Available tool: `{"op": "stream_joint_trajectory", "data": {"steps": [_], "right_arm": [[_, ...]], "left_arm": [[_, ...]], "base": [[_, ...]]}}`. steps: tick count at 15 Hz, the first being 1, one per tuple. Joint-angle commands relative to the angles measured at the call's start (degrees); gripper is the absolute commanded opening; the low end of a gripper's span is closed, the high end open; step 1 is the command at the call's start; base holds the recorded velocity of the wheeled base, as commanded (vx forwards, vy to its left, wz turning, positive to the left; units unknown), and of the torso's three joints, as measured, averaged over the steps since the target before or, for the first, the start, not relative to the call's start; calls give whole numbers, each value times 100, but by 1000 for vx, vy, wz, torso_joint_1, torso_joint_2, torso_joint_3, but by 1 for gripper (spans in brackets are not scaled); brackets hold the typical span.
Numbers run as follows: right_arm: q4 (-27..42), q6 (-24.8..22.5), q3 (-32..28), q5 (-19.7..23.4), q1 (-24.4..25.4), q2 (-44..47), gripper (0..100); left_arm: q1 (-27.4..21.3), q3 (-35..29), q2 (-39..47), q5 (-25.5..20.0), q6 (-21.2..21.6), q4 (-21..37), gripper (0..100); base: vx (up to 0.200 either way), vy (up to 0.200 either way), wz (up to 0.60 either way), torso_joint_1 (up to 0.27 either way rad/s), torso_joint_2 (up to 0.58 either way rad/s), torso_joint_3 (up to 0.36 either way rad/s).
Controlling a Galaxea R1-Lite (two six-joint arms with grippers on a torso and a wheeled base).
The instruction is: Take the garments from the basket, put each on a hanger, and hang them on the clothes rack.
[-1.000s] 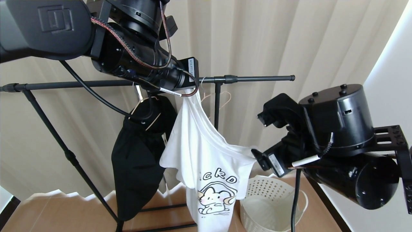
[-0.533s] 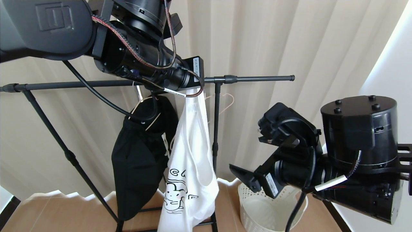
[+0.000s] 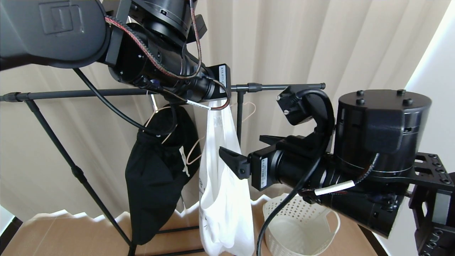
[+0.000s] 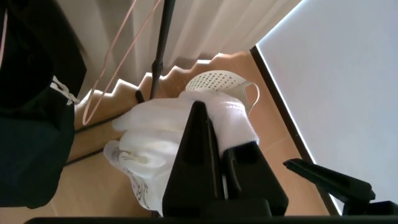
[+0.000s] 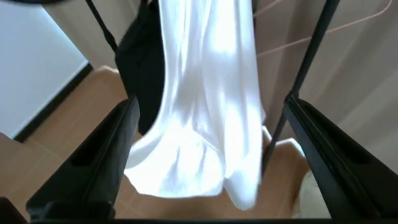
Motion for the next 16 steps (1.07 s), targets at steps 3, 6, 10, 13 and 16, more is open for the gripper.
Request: {"op": "stream_joint_trajectory", "data": {"steps": [3,6,10,13,16], "right_arm": [[-39,26,-455,-658,-286,766,100],[-21,-36,-543,-799,-761,968,100],[-30,-387,-481,-808,-1183,924,100],[5,-396,-455,-808,-1218,959,100],[-12,-545,-358,-808,-1271,933,100]], "left_arm": [[-63,1,-46,14,5,-2,0],[-89,1,-152,5,5,77,0],[-98,1,-283,-4,102,253,0],[-98,1,-319,-4,102,253,0],[-98,1,-362,-12,102,288,0]], "base": [[0,0,0,0,0,0],[0,0,0,0,0,0],[0,0,0,0,0,0],[0,0,0,0,0,0],[0,0,0,0,0,0]]}}
